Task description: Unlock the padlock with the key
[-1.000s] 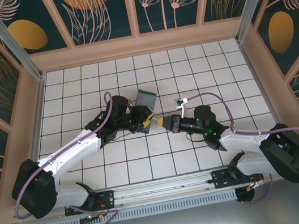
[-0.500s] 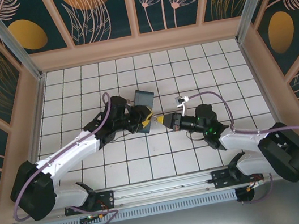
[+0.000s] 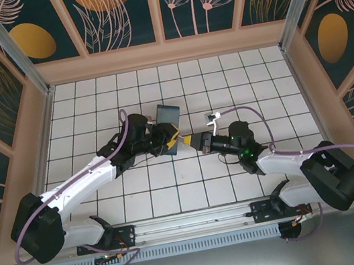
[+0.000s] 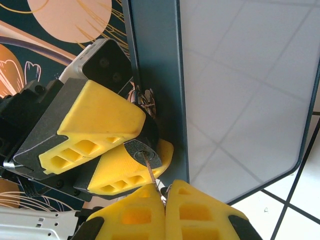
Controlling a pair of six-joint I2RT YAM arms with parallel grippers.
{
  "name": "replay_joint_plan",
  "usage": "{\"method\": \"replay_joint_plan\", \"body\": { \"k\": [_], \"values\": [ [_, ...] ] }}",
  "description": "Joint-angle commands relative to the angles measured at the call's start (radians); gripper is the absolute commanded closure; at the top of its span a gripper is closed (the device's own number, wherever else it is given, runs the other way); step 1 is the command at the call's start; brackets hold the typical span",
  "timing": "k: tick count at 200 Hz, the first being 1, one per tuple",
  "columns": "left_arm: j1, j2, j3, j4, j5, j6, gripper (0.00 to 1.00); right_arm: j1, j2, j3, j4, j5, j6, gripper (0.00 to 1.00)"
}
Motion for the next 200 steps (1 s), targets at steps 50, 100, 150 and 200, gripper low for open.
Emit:
{"method": "replay_joint_plan", "body": {
  "k": [50, 100, 150, 200],
  "values": [
    [-0.005, -0.05, -0.012, 0.077, 0.039, 0.003, 0.8, 0.011, 0.009, 0.08, 0.036, 0.007, 0.016, 1.0],
    [-0.003, -0.056, -0.024, 0.075, 0.031, -0.006, 0.81, 0.013, -0.012, 0.091, -0.018, 0.037, -0.016, 1.0],
    [-0.003, -0.063, -0.039, 0.086, 0.029, -0.013, 0.81, 0.011, -0.023, 0.074, -0.012, 0.041, -0.012, 1.0],
    [-0.003, -0.062, -0.049, 0.094, 0.03, -0.022, 0.81, 0.013, -0.022, 0.074, -0.008, 0.052, -0.017, 1.0]
  ]
}}
